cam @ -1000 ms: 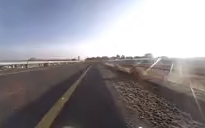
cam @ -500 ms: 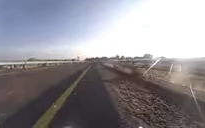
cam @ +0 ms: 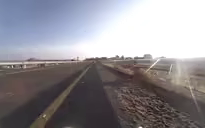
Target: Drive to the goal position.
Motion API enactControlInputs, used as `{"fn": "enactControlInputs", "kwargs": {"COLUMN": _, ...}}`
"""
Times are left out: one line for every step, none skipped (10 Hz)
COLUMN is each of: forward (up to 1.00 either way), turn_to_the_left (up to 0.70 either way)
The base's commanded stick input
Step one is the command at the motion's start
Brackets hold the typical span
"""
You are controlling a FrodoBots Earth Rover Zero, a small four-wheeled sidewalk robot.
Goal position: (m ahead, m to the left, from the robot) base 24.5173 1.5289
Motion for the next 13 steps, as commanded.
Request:
{"fn": "enactControlInputs", "kwargs": {"forward": 0.50, "turn_to_the_left": 0.00}}
{"fn": "enactControlInputs", "kwargs": {"forward": 0.50, "turn_to_the_left": 0.00}}
{"fn": "enactControlInputs", "kwargs": {"forward": 0.50, "turn_to_the_left": 0.00}}
{"fn": "enactControlInputs", "kwargs": {"forward": 0.50, "turn_to_the_left": 0.00}}
{"fn": "enactControlInputs", "kwargs": {"forward": 0.50, "turn_to_the_left": 0.00}}
{"fn": "enactControlInputs", "kwargs": {"forward": 0.50, "turn_to_the_left": 0.00}}
{"fn": "enactControlInputs", "kwargs": {"forward": 0.50, "turn_to_the_left": 0.00}}
{"fn": "enactControlInputs", "kwargs": {"forward": 0.50, "turn_to_the_left": 0.00}}
{"fn": "enactControlInputs", "kwargs": {"forward": 0.50, "turn_to_the_left": 0.00}}
{"fn": "enactControlInputs", "kwargs": {"forward": 0.50, "turn_to_the_left": 0.00}}
{"fn": "enactControlInputs", "kwargs": {"forward": 0.50, "turn_to_the_left": 0.00}}
{"fn": "enactControlInputs", "kwargs": {"forward": 0.50, "turn_to_the_left": 0.00}}
{"fn": "enactControlInputs", "kwargs": {"forward": 0.50, "turn_to_the_left": 0.00}}
